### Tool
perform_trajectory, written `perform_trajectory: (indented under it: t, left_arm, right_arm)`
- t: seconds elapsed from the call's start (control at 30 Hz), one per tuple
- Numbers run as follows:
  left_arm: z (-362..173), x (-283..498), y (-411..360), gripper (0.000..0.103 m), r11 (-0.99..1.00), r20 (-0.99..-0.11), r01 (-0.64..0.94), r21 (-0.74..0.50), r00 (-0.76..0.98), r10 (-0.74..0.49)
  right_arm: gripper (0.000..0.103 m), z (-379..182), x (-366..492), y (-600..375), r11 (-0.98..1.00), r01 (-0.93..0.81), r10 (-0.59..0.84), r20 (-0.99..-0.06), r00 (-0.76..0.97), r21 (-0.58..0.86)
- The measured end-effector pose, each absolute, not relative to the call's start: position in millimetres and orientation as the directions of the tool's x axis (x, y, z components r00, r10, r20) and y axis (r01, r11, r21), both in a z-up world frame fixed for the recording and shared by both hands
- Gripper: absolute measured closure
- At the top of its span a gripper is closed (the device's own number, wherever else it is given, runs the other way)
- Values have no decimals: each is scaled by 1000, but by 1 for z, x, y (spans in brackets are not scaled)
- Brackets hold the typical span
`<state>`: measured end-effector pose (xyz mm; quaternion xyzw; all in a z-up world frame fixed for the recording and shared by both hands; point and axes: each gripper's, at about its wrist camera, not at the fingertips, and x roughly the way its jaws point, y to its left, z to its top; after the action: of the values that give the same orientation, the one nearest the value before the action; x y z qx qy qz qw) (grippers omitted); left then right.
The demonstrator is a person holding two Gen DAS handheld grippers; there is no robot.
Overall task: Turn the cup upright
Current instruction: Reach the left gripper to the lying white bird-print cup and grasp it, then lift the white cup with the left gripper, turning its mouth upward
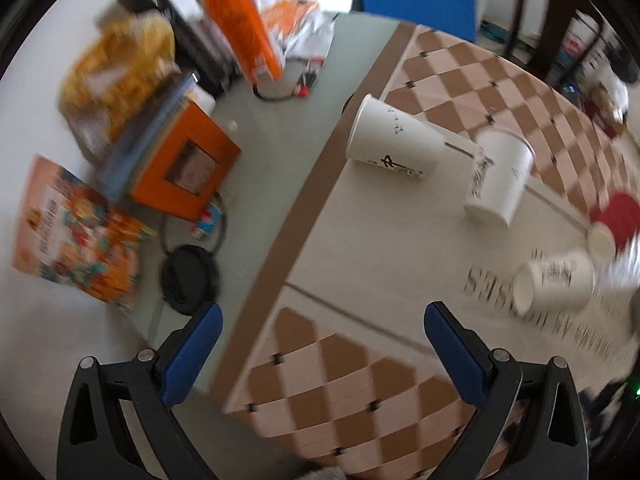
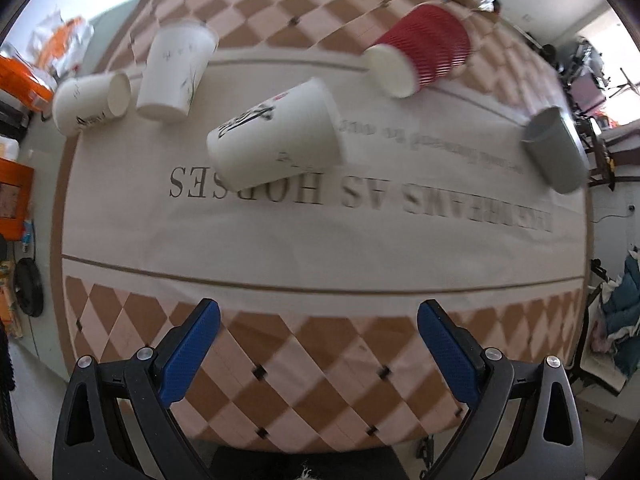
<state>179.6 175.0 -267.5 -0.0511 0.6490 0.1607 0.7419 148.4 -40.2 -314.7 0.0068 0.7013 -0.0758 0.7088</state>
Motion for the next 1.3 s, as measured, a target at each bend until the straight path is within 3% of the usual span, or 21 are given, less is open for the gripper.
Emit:
perform_trajectory:
  t: [0.13, 0.23, 0.5, 0.77, 0.87, 0.97, 1.3]
  left_arm:
    - [-293, 213, 189, 5, 899, -998, -438, -25, 56, 0]
    - [-310, 239, 194, 15, 837, -992, -533, -121, 47, -113]
    - [-339, 283, 204, 22, 677, -968, -700, -228, 89, -233]
    - [-347, 300, 217, 23, 584, -966, -778, -233, 118, -228]
    - [-350, 302, 223, 34, 574, -968, -787, -226, 116, -222]
    - [-348, 300, 220, 36, 585, -973, -782, -216, 121, -197]
    - [-311, 280, 189, 38, 866, -989, -499, -29, 140, 47]
  right_arm:
    - [3, -339, 171, -28, 988, 100, -118, -992, -38, -121]
    - [3, -349, 181, -31, 983, 137, -113, -992, -62, -120]
    - [3, -354, 189, -55, 958, 252, -122, -990, -74, -137]
    - [3, -363, 196, -76, 945, 295, -119, -988, -93, -142]
    - [3, -364, 199, -82, 943, 301, -118, -988, -97, -142]
    - [3, -362, 202, -86, 941, 310, -114, -989, -96, -139]
    - [3, -351, 192, -104, 940, 314, -110, -990, -92, -134]
